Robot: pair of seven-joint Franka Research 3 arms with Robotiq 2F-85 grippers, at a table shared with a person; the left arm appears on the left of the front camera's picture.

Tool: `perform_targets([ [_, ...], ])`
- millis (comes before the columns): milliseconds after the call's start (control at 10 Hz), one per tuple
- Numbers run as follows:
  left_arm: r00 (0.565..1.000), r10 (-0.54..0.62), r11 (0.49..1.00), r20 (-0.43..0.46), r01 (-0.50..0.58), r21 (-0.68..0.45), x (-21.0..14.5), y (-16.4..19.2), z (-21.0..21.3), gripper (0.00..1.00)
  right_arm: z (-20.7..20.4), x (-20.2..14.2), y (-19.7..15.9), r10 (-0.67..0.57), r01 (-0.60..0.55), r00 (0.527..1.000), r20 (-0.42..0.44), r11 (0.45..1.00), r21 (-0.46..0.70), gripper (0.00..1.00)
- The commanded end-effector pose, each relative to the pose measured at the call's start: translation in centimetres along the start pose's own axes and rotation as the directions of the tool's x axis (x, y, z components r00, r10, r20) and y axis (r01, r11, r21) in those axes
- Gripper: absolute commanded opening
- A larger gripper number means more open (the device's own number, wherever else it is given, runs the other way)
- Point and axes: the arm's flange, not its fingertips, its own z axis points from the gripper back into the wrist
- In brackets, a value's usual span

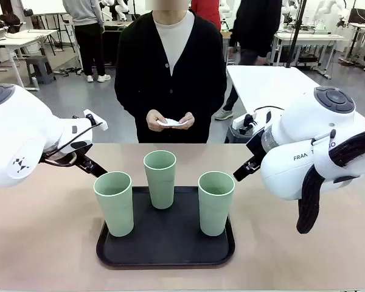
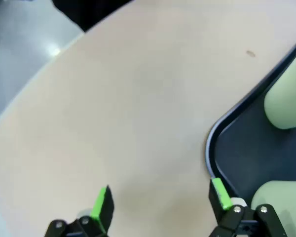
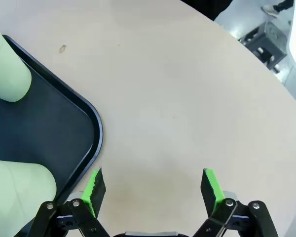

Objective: Place coasters on the table and set cups on them.
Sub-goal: Pick up one Reusable plastic cup and place it on a coaster set by the human.

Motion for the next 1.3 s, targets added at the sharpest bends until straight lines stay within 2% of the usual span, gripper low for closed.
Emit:
perform_targets([
  [0,1.0,0.0,1.0,0.0,0.0,0.0,0.0,-0.01,0.0,1.0,-0.01,0.0,0.0,0.0,0.0,1.0,0.0,1.0,0.0,1.0],
  [1200,1.0,0.0,1.0,0.0,0.0,0.0,0.0,-0.01,0.0,1.0,0.0,0.0,-0.01,0.0,0.0,1.0,0.0,1.0,0.0,1.0],
])
